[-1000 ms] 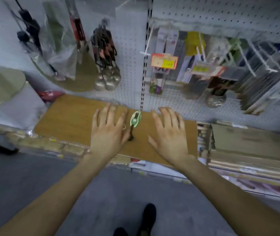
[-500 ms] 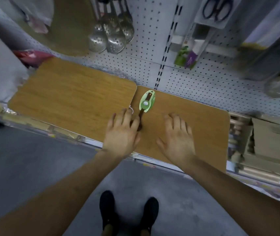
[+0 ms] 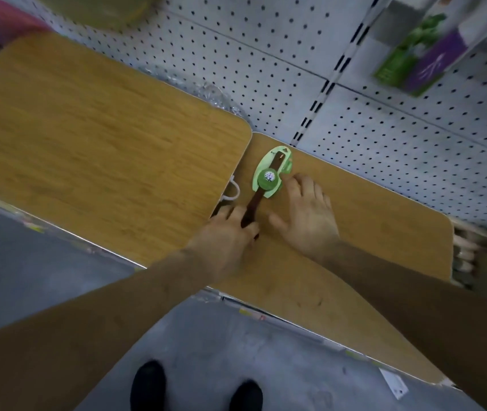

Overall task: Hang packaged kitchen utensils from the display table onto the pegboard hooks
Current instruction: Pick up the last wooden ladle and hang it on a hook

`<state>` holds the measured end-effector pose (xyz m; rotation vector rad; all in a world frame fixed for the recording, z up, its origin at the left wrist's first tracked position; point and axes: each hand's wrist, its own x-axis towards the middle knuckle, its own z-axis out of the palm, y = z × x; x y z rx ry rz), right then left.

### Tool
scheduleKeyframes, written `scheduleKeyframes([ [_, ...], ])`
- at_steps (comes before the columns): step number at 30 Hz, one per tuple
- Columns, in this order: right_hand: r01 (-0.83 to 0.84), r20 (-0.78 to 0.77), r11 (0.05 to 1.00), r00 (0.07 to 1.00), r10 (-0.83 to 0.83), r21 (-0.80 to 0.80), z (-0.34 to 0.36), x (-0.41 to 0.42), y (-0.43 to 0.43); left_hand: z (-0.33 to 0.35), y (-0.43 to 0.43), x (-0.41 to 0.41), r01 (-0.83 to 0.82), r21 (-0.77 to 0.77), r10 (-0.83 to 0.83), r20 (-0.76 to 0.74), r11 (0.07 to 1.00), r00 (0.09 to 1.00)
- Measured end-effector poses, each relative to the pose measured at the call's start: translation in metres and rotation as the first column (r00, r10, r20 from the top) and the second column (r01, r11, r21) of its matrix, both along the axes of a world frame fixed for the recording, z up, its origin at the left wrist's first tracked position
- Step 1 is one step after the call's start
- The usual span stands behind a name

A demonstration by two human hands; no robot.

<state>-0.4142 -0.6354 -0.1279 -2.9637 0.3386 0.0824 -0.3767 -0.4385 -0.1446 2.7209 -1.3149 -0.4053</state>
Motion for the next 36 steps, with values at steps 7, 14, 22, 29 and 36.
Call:
scheduleKeyframes([
  [7,0.339,-0.076,0.856,0.938,-0.337,0.39,-0.035,0.052,-0.002,-0.031,0.007,-0.005,-0.077,-0.031,0.074,-0.081,0.997,0.994],
  [14,0.4,-0.086,0.709,0.896,-0.435,0.581,-0.042,0.074,-0.008,-0.038,0.01,-0.014,-0.251,-0.22,0.192,-0.258,0.943,0.947],
  [22,0.309,-0.12,0.353,0.876,-0.467,0.883,-0.044,0.088,-0.013,-0.035,0.006,-0.012,-0.335,-0.219,0.234,-0.384,0.917,0.893],
  [29,0.218,-0.085,0.241,0.882,-0.464,0.946,-0.025,0.076,-0.009,-0.03,0.005,-0.003,-0.339,-0.165,0.197,-0.557,0.926,0.807],
  [36,0.087,0.003,0.195,0.906,-0.423,0.977,0.027,0.02,-0.01,-0.001,0.017,-0.012,-0.288,-0.383,-0.007,-0.611,0.878,0.791],
])
